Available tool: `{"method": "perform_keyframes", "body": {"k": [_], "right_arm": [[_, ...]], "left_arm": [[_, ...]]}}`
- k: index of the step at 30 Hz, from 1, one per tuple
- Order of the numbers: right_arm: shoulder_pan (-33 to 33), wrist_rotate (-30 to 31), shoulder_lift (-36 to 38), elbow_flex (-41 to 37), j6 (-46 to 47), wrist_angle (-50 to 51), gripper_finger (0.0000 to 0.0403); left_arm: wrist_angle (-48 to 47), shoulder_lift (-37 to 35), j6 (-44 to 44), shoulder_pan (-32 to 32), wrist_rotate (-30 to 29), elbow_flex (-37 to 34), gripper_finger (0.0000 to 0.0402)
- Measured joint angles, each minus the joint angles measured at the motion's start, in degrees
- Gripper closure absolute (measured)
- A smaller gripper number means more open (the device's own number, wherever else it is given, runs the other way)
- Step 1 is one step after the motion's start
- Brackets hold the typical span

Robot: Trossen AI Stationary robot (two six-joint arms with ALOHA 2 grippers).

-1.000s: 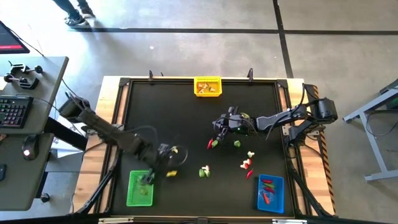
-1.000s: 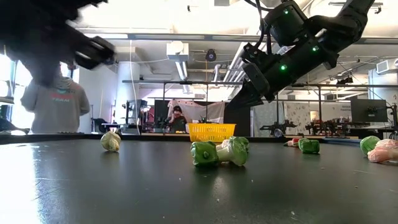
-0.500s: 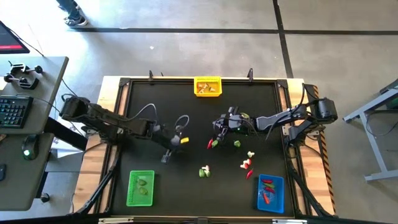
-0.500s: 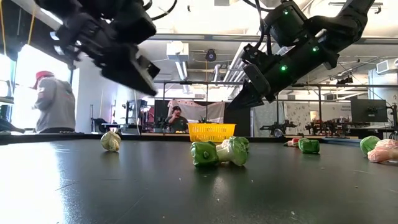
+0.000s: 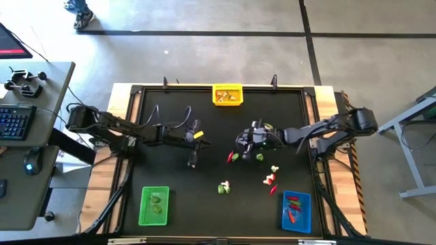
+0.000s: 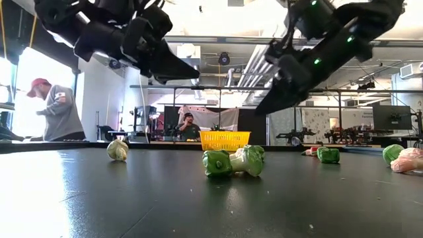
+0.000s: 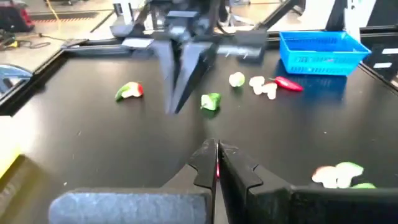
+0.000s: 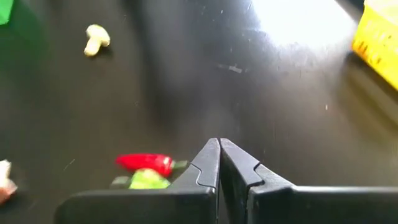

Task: Sort produce into baskets
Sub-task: Put the middle left green pepper into the green bin

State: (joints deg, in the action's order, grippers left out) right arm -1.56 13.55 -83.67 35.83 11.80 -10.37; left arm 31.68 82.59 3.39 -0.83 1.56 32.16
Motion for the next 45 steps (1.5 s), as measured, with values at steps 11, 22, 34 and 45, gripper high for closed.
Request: {"method": "perform_keyframes", "body": {"k": [11, 22, 34, 45], "right_arm": [[-3.91, 1.95, 10.11, 0.02, 17.01, 19.14, 0.0364], [-3.25, -2.85, 5.01, 6.7, 17.88, 24.72, 0.0233], [-2.69, -12.21, -8.41, 22.75, 4.06, 38.41, 0.0222], [-6.11, -7.33, -17.07, 24.96, -13.22, 34.18, 0.0222]], "left_arm": [[1.33, 0.0, -1.62, -0.69, -0.42, -1.37, 0.0399], [1.19, 0.0, -1.65, -0.72, -0.42, -1.37, 0.0399], [-1.06, 0.0, -1.67, -0.71, -0.46, -1.35, 0.0399], [-6.43, 0.0, -1.82, -0.68, -0.57, -1.33, 0.0399]]}}
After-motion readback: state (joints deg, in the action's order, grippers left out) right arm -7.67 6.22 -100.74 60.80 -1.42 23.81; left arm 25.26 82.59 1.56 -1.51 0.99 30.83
